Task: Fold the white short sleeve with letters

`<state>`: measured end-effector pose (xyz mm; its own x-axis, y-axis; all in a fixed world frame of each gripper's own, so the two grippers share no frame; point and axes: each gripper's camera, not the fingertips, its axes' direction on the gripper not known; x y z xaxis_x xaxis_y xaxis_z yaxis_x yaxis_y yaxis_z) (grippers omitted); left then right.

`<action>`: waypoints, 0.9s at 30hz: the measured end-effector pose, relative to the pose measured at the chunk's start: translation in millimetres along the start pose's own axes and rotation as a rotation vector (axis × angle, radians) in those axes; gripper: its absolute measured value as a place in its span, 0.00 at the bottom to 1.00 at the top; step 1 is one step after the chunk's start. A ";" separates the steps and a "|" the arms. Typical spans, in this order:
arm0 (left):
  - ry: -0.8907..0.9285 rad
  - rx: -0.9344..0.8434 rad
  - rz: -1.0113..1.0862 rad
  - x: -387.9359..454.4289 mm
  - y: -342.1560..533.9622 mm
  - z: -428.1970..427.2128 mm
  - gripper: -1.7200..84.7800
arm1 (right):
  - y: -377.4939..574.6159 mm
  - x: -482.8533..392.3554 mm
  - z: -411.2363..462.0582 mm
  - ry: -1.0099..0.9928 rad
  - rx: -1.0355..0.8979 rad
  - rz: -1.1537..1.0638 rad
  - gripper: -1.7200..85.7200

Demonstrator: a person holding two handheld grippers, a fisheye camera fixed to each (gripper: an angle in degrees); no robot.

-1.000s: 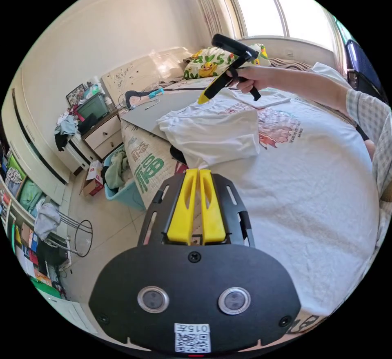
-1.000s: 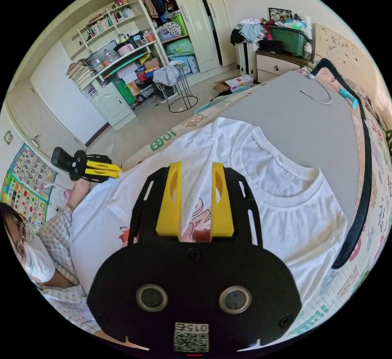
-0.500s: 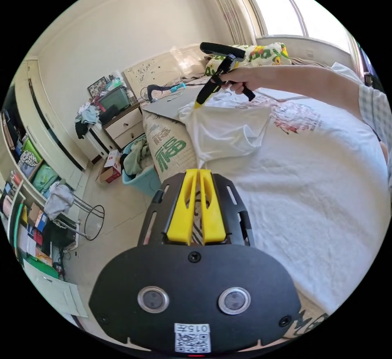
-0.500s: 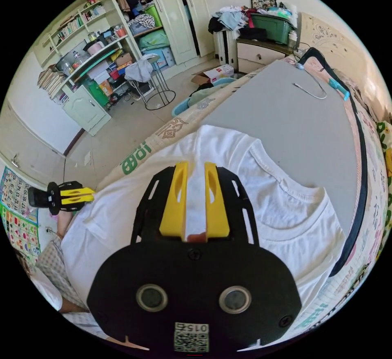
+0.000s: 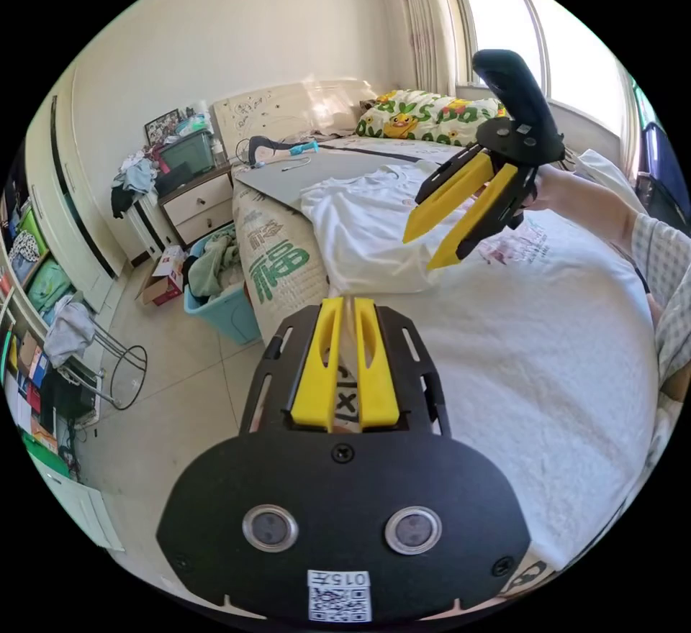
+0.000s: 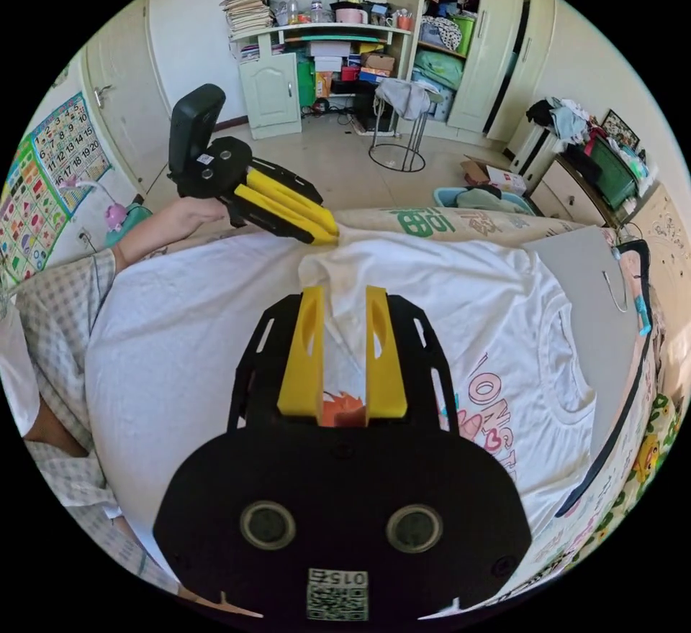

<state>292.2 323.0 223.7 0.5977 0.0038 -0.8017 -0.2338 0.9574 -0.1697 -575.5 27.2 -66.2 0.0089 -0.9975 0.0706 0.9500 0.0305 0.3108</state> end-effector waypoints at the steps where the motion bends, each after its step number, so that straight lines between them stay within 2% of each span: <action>1: 0.020 0.011 -0.009 -3.7 1.2 0.7 0.03 | 1.7 -2.9 4.6 0.021 -0.019 0.006 0.05; 2: 0.044 0.017 -0.034 -10.8 1.7 -0.8 0.02 | 5.2 -7.4 6.1 0.033 -0.038 -0.008 0.02; 7: 0.027 0.009 -0.024 -10.0 -1.7 1.0 0.02 | 26.4 -25.6 2.1 0.078 -0.068 -0.062 0.02; 9: -0.002 0.012 -0.007 -5.4 -3.2 -0.2 0.02 | 32.5 -25.3 0.5 0.083 -0.065 -0.037 0.02; 11: -0.006 0.011 -0.018 -6.6 -3.6 -7.0 0.03 | 43.8 -17.7 -10.8 0.094 -0.043 0.015 0.08; 13: 0.024 0.058 -0.035 -9.0 -4.0 -27.6 0.06 | 58.2 -8.9 -22.8 0.118 -0.010 0.049 0.11; 14: 0.065 0.139 -0.035 -7.6 -4.6 -48.7 0.08 | 69.6 -1.6 -29.4 0.141 0.014 0.079 0.12; 17: 0.138 0.264 0.050 16.9 -15.3 -80.7 0.10 | 92.4 13.4 -32.3 0.157 0.026 0.110 0.13; 20: 0.158 0.193 0.144 50.5 -35.7 -61.8 0.10 | 100.9 17.0 -24.1 0.107 0.011 0.098 0.14; 23: 0.105 0.066 0.178 65.8 -51.3 -32.3 0.11 | 98.8 9.6 -15.8 0.158 -0.001 0.063 0.14; 27: 0.060 0.034 0.191 74.9 -59.0 -25.6 0.07 | 101.2 7.2 -11.3 0.243 -0.014 0.074 0.03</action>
<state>331.1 259.5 158.9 0.4979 0.1702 -0.8503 -0.3120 0.9500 0.0075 -475.8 22.4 -44.9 0.1521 -0.9788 -0.1372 0.9482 0.1053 0.2998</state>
